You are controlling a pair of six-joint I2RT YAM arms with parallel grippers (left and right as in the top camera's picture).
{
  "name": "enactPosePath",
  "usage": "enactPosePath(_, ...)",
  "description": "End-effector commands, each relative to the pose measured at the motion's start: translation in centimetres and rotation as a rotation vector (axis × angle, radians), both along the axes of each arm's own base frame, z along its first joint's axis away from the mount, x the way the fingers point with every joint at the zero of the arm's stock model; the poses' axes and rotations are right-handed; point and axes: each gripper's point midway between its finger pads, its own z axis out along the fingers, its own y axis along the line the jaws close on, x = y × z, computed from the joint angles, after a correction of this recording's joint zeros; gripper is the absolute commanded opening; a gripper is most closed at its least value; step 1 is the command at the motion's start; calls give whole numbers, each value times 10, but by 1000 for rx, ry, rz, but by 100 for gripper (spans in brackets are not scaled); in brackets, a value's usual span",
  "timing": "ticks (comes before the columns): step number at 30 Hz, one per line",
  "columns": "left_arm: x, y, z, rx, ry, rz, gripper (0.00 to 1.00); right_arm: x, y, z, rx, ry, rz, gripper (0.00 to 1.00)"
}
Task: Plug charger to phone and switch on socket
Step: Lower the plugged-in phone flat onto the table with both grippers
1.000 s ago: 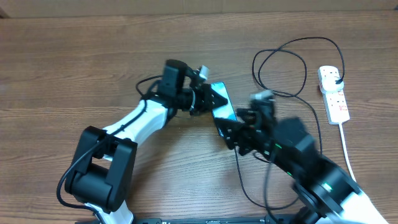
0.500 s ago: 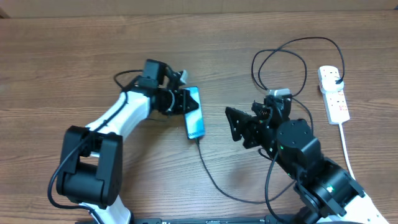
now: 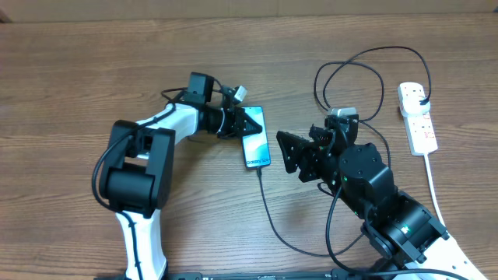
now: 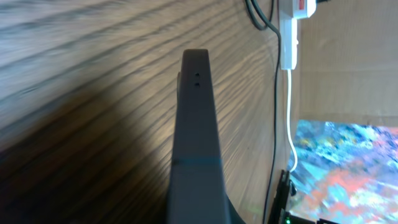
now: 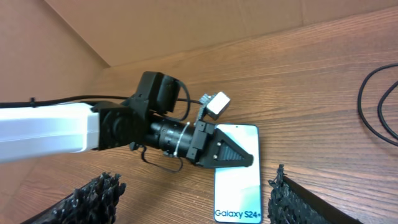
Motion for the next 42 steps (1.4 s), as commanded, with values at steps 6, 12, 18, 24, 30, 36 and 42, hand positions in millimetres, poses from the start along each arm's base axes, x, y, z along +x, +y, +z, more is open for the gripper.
enactPosePath(6,-16,14,-43,212,124,21,22,0,2,6,14,-10,3,83)
enactPosePath(12,-17,25,-55,299,131,42,37,3,4,5,14,-10,4,84)
enactPosePath(18,-16,28,-57,321,126,49,100,6,6,-1,3,4,4,87)
enactPosePath(24,-16,30,-59,337,124,53,100,7,7,-5,-5,14,4,89)
enactPosePath(30,-27,50,-79,526,157,72,100,9,9,-10,-14,25,3,90)
enactPosePath(36,-41,53,-92,715,135,56,100,9,9,-11,-16,27,4,91)
enactPosePath(42,-41,55,-94,753,143,81,100,9,9,-11,-18,30,4,92)
